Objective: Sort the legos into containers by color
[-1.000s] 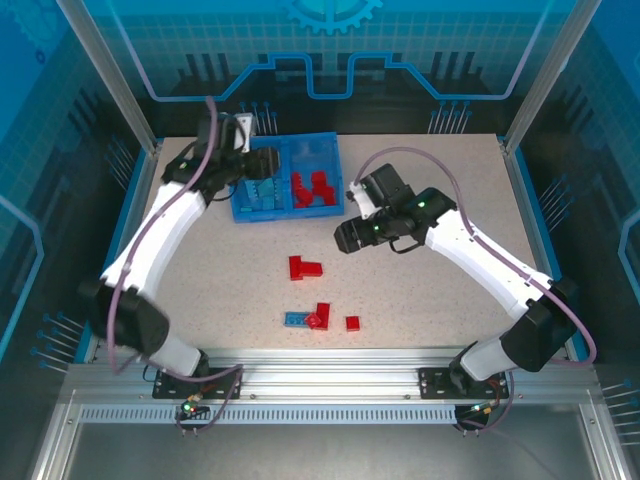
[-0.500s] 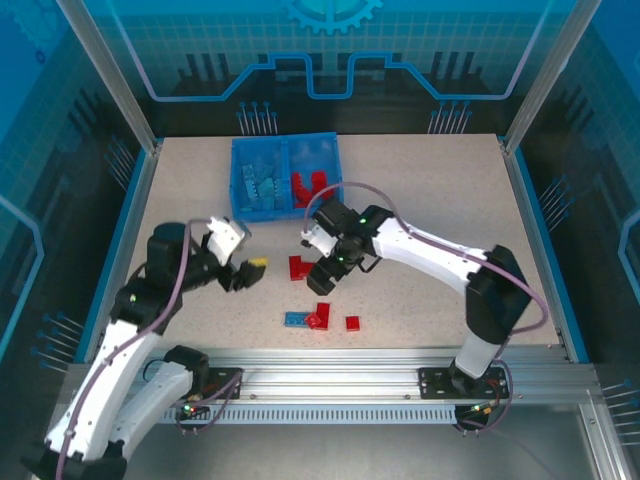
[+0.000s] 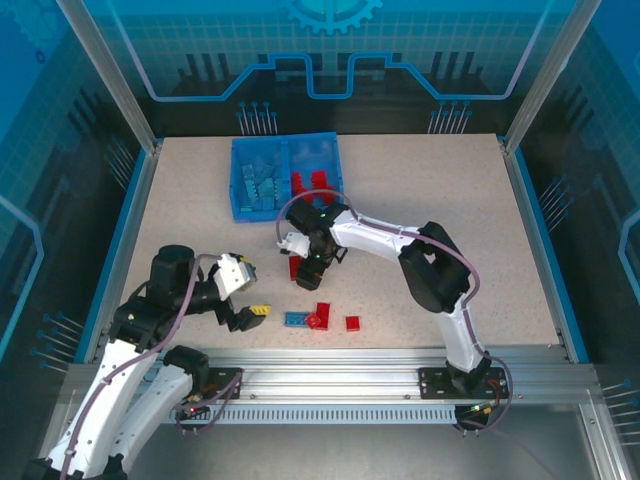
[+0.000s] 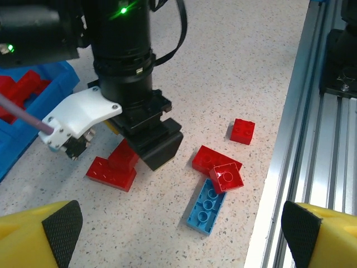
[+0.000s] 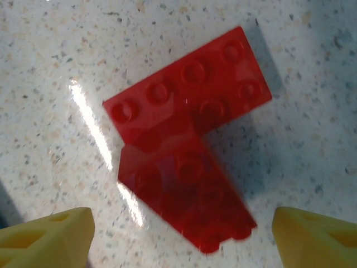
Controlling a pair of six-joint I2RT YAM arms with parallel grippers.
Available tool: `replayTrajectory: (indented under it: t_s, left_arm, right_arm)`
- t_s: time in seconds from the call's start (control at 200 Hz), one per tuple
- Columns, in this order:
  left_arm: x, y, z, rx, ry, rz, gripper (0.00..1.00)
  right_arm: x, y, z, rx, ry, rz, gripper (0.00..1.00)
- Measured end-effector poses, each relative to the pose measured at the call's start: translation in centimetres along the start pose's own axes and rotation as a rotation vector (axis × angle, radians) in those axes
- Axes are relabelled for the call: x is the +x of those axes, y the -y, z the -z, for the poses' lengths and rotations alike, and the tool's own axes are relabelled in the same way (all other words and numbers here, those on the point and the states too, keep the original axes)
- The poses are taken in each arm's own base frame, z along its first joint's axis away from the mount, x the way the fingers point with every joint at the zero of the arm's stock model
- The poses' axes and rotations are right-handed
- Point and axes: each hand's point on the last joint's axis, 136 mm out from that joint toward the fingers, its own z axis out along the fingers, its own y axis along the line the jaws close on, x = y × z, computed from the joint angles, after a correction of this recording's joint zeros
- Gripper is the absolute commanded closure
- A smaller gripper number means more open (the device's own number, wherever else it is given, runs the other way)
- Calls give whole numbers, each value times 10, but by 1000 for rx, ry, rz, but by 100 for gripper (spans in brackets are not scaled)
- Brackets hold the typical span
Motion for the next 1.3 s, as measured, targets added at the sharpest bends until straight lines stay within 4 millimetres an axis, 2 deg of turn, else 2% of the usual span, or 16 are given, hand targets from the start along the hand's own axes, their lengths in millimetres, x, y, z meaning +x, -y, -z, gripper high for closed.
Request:
replayTrajectory:
  t_s: [0.11, 0.3, 0.53, 0.665, 0.79, 0.885, 0.995, 1.076, 1.171, 1.241, 1.296]
  left_arm:
    - [5, 1, -4, 18, -13, 3, 3]
    - [9, 1, -8, 34, -25, 12, 1]
    - [12, 3, -11, 47, -24, 4, 1]
    - [10, 1, -11, 40, -12, -10, 1]
    - [4, -5, -13, 12, 28, 10, 1]
    - [-4, -14, -16, -15, 57, 74, 7]
    - [-8, -26, -24, -22, 64, 185, 14]
    - [-4, -34, -31, -32, 41, 290, 16]
    - [0, -43, -36, -55, 11, 398, 22]
    - [0, -51, -36, -88, 4, 462, 24]
    - [-3, -57, -35, -117, 8, 509, 26]
  right_arm:
    - [0, -1, -11, -19, -7, 8, 38]
    - [-1, -2, -12, -29, -5, 0, 63]
    - [1, -2, -8, -20, -1, -14, 75]
    - [-1, -2, 17, 5, 39, -24, 78]
    - [-19, 6, 66, 65, 165, -65, 79]
    - [-42, 31, 110, 148, 271, -142, 77]
    - [-70, 79, 160, 269, 402, -273, 76]
    - [-83, 113, 185, 334, 470, -371, 76]
    - [-93, 151, 193, 382, 509, -477, 76]
    - [-100, 172, 185, 400, 514, -538, 75]
    - [-105, 186, 172, 404, 508, -576, 74]
